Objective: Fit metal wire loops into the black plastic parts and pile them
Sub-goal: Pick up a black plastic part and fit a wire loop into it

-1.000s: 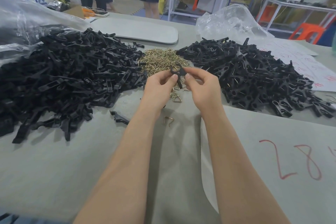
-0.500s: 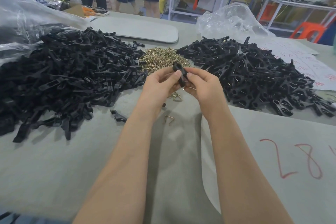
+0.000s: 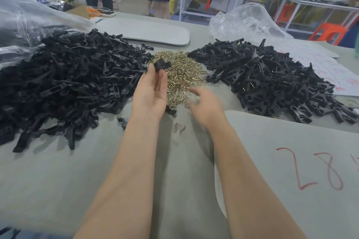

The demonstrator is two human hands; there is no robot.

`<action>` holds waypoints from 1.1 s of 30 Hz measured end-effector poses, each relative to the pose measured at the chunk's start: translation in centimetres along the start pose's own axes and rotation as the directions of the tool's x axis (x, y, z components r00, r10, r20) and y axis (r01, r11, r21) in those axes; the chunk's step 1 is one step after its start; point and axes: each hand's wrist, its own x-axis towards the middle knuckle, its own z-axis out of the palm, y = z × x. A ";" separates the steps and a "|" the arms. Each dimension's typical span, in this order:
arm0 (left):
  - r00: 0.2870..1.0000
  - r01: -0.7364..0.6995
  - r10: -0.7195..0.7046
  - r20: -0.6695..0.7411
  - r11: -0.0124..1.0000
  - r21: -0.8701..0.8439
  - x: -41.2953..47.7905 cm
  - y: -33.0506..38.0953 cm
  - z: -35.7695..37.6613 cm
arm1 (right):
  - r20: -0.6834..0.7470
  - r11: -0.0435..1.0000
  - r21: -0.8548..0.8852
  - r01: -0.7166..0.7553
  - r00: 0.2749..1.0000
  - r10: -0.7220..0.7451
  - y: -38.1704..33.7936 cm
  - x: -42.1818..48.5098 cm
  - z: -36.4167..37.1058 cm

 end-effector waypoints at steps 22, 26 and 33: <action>0.979 0.197 -0.188 -0.074 0.969 0.147 0.4 -0.9 0.0 | -0.026 0.988 -0.143 0.067 0.997 -0.071 -0.5 0.2 1.6; 0.970 0.242 -0.240 -0.035 0.966 0.091 0.2 -1.1 0.2 | -0.034 0.995 -0.099 0.017 0.999 -0.020 -0.6 0.3 1.5; 0.953 0.298 -0.302 0.024 0.948 0.110 0.0 -1.0 0.3 | 0.000 0.999 0.046 -0.009 1.000 0.009 -0.5 0.3 1.1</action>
